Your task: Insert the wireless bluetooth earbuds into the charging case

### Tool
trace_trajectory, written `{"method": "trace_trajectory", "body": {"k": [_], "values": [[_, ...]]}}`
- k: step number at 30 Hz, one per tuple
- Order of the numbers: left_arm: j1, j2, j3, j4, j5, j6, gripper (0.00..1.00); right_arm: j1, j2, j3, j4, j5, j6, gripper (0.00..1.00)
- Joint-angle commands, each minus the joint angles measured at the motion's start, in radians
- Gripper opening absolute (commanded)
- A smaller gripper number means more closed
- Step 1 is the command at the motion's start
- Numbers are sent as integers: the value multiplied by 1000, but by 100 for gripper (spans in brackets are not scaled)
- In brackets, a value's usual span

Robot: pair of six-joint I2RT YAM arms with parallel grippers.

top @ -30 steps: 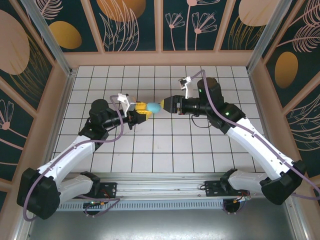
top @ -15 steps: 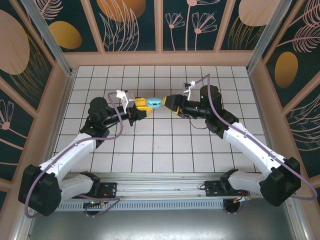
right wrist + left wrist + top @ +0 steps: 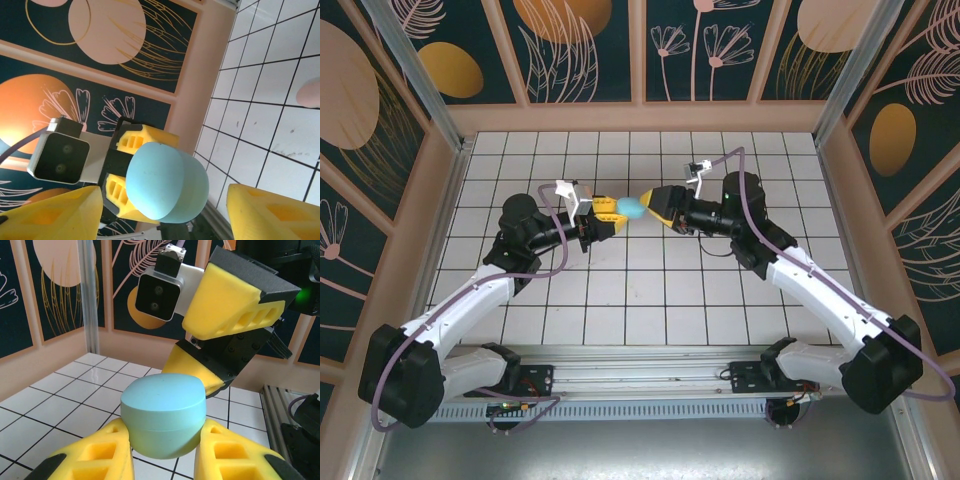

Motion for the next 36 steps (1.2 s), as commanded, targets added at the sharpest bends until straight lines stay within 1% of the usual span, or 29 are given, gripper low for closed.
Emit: {"method": "trace_trajectory", "body": {"k": [1,7,10,11,13,15,16,18,19,20,22,24,25,27,28,29,31,34,36], "values": [[-2,-16,21,34,13,-5,0,3,-5,3,72,-23,29,69],[-2,-9,24,55,16,-21,0,44,93,36,131,-84,53,70],[-3,-8,25,59,13,-22,0,56,140,51,193,-126,87,67],[-3,-11,24,59,13,-23,0,58,151,55,216,-142,99,64],[-3,-13,22,50,11,-17,0,61,164,62,237,-153,108,53],[-2,-17,15,37,5,-8,0,58,166,60,241,-147,105,38],[-3,-19,8,34,1,-9,0,56,164,59,241,-143,102,32],[-2,-28,-7,28,-12,-1,0,47,164,52,245,-138,99,23],[-3,-31,-11,21,-20,4,0,44,166,47,249,-137,97,20],[-2,-38,-16,7,-37,14,7,40,168,41,251,-132,95,18],[-3,-55,-19,-40,-83,42,29,25,170,28,244,-114,87,16],[-3,-90,-44,-75,-165,69,51,-6,180,15,222,-93,61,15],[-2,-108,-62,-80,-198,75,59,-21,187,10,199,-77,44,15],[-3,-150,-106,-79,-307,77,81,-44,215,10,132,-40,-29,15],[-3,-166,-123,-79,-346,77,87,-45,238,21,79,-17,-74,15],[-3,-180,-139,-84,-379,80,90,-70,270,40,19,12,-129,15],[-3,-199,-148,-112,-420,91,93,-76,355,70,-49,39,-208,15],[-3,-212,-136,-183,-461,106,96,-79,523,113,-31,-14,-245,15],[-2,-223,-143,-198,-482,106,98,-78,647,167,-26,-53,-272,12]]}}
